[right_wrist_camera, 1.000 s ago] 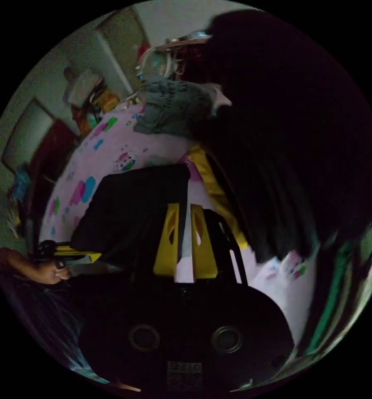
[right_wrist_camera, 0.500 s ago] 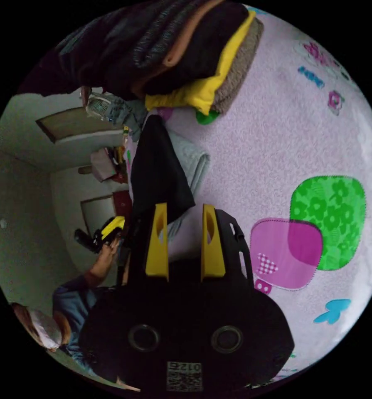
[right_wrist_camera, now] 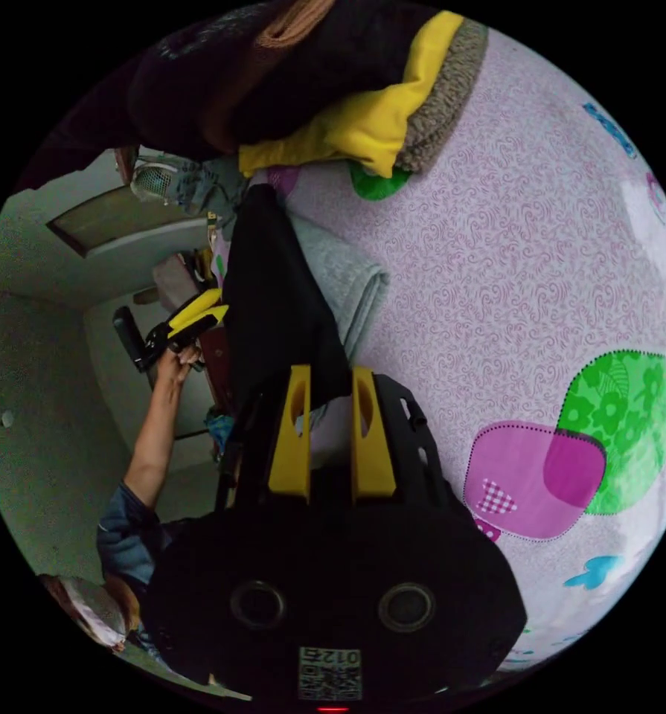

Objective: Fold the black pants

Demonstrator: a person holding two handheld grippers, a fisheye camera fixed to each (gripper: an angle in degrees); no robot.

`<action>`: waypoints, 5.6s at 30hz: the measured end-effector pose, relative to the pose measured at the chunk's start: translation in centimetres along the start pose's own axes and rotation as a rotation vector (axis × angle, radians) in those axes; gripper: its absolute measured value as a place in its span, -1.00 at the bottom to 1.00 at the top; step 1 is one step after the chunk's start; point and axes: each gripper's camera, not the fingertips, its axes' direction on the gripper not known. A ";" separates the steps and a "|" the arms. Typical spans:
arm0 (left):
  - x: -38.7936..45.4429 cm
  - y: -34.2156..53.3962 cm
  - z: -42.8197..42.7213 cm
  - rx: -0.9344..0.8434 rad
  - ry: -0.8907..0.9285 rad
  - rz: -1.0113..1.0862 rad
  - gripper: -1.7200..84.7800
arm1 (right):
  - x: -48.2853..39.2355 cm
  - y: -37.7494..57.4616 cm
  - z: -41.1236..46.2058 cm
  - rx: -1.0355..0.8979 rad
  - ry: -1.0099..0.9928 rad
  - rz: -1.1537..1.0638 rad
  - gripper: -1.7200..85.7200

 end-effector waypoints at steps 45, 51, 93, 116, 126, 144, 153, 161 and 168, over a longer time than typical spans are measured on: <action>29.0 -12.9 -10.6 -0.070 -0.121 0.566 -0.88 | -3.5 20.9 14.4 0.309 0.102 -0.121 -0.70; 30.5 -14.8 -10.5 -0.068 -0.125 0.510 -0.90 | -0.8 20.8 15.0 0.340 -0.068 0.006 -0.68; 35.3 -23.5 -13.9 -0.227 -0.063 0.627 -0.96 | -3.7 17.8 18.5 0.230 0.270 -0.070 -0.97; 35.2 -24.4 -14.5 -0.146 -0.098 0.595 -0.96 | -7.1 16.1 20.4 0.257 0.349 -0.153 -0.98; 34.5 -24.6 -12.5 -0.179 -0.049 0.537 -0.96 | -9.1 15.0 21.8 0.229 0.477 -0.203 -0.98; 21.2 -16.3 -16.4 -0.178 -0.307 0.279 -0.96 | -9.6 14.7 20.7 0.211 0.423 -0.194 -0.98; 20.1 -9.9 -20.6 -0.083 -0.185 0.271 -0.96 | -7.9 19.3 15.9 0.354 0.296 -0.104 -0.98; 21.0 -5.0 -18.3 -0.205 -0.274 0.372 -0.96 | -10.8 18.8 16.1 0.344 0.370 -0.204 -0.98; 19.6 -4.1 -17.5 -0.263 -0.245 0.360 -0.96 | -10.5 18.4 16.9 0.217 0.415 -0.172 -0.98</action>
